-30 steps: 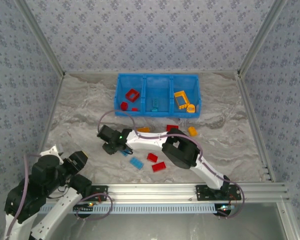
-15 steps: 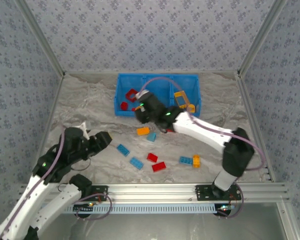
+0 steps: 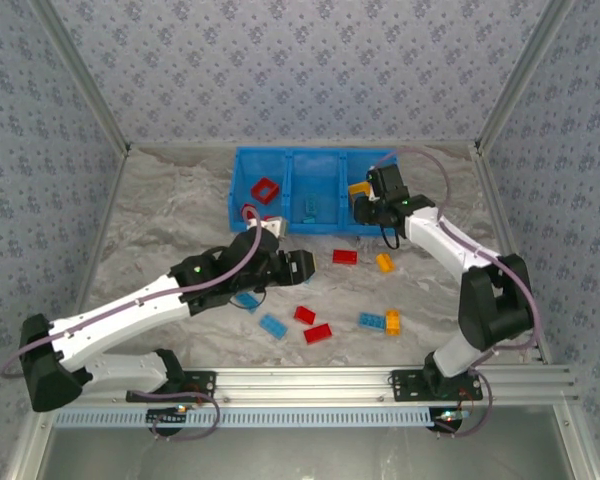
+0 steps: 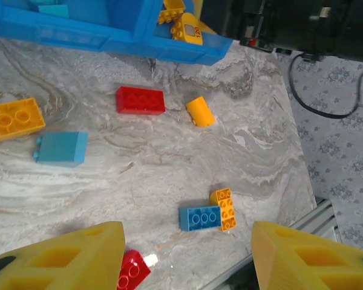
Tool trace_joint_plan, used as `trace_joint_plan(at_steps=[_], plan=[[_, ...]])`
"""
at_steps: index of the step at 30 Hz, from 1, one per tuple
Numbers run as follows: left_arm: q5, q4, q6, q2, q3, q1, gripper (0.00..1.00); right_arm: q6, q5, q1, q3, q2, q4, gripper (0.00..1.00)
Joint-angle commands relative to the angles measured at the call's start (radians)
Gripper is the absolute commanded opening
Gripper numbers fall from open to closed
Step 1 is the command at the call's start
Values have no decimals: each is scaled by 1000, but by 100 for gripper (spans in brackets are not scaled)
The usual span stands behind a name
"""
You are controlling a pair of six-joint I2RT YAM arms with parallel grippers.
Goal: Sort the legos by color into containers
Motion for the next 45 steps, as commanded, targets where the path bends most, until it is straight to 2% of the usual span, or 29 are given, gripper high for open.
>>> trace_joint_plan(at_steps=[1, 10, 13, 17, 21, 24, 27, 31, 34, 37, 42, 45], plan=[[-41, 55, 29, 21, 57, -23, 58, -40, -160, -46, 84, 88, 1, 35], [-111, 16, 43, 48, 92, -67, 58, -55, -245, -79, 192, 249, -30, 41], [-119, 6, 49, 55, 99, -73, 58, -46, -246, -83, 179, 250, -24, 50], [-124, -3, 52, 59, 105, -77, 58, -41, -233, -88, 145, 210, -10, 58], [-151, -42, 41, 62, 117, -80, 58, -50, -206, -89, 129, 145, -22, 55], [-203, -139, 31, 72, 147, -76, 58, -55, -177, -85, 104, 53, -19, 54], [-188, -271, 32, 105, 187, -18, 59, -73, -143, -65, 62, -70, -9, 54], [-74, -319, 75, 148, 155, 120, 65, -98, -89, 12, -62, -259, 24, 55], [-20, -308, 69, 200, 122, 205, 67, -112, -3, 132, -181, -418, 51, 56], [37, -227, -17, 247, 83, 260, 68, -101, 86, 268, -306, -571, 59, 57], [62, -140, -150, 321, 80, 236, 66, -81, 143, 461, -480, -791, 47, 59], [13, -221, -146, 385, 149, 166, 66, -37, 180, 518, -511, -862, -42, 60]])
